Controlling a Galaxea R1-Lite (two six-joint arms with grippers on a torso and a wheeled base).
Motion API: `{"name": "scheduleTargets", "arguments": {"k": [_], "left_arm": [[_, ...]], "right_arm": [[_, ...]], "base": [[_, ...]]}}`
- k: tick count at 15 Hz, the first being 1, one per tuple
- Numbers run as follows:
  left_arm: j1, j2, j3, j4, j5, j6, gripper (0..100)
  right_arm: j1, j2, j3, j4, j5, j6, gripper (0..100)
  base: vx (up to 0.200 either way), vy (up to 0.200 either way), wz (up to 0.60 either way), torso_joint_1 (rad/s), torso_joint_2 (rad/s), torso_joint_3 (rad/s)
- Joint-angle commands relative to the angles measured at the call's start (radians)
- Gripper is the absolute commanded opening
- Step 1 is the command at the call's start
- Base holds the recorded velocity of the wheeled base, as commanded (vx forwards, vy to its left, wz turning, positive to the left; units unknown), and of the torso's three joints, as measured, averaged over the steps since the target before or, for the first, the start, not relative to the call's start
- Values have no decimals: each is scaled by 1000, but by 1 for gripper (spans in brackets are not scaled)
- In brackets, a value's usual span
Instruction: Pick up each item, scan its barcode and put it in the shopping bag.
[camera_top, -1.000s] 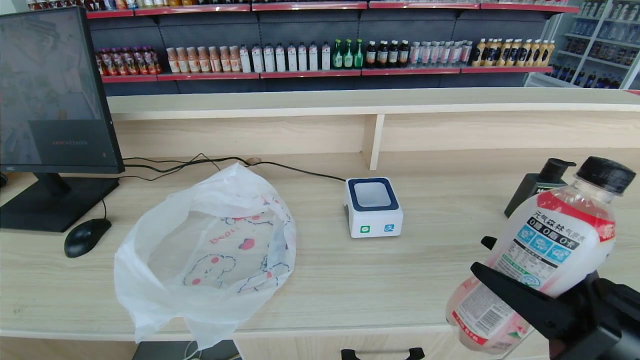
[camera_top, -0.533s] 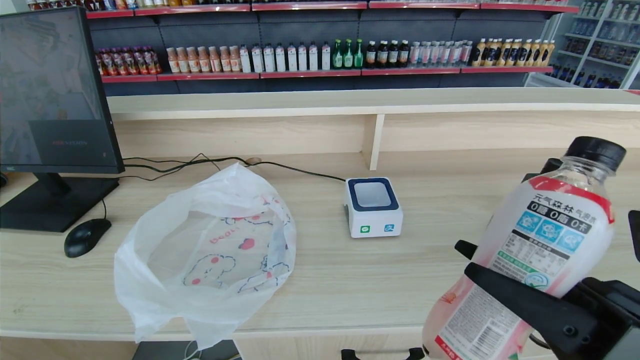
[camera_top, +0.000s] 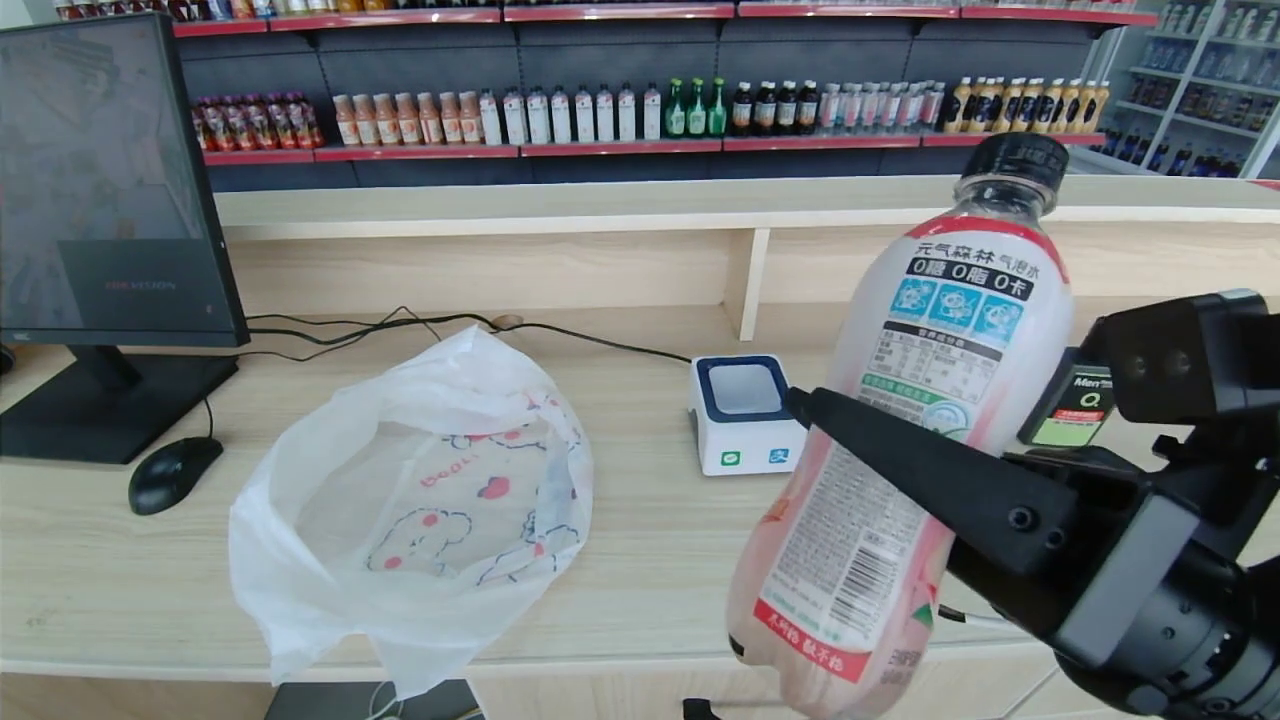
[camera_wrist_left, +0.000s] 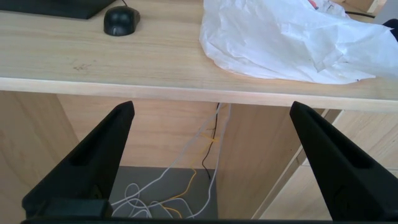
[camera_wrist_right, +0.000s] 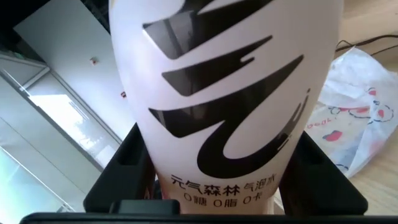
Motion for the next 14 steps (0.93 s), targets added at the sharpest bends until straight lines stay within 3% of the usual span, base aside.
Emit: {"name": "scheduleTargets", "arguments": {"k": [1, 14], "left_arm": [[0, 0, 0, -1, 0, 0, 100], [0, 0, 0, -1, 0, 0, 100]], "right_arm": [[1, 37, -35, 0, 0, 30, 0], [14, 26, -79, 0, 0, 213, 0]], "base": [[0, 0, 0, 0, 0, 0], [0, 0, 0, 0, 0, 0]]}}
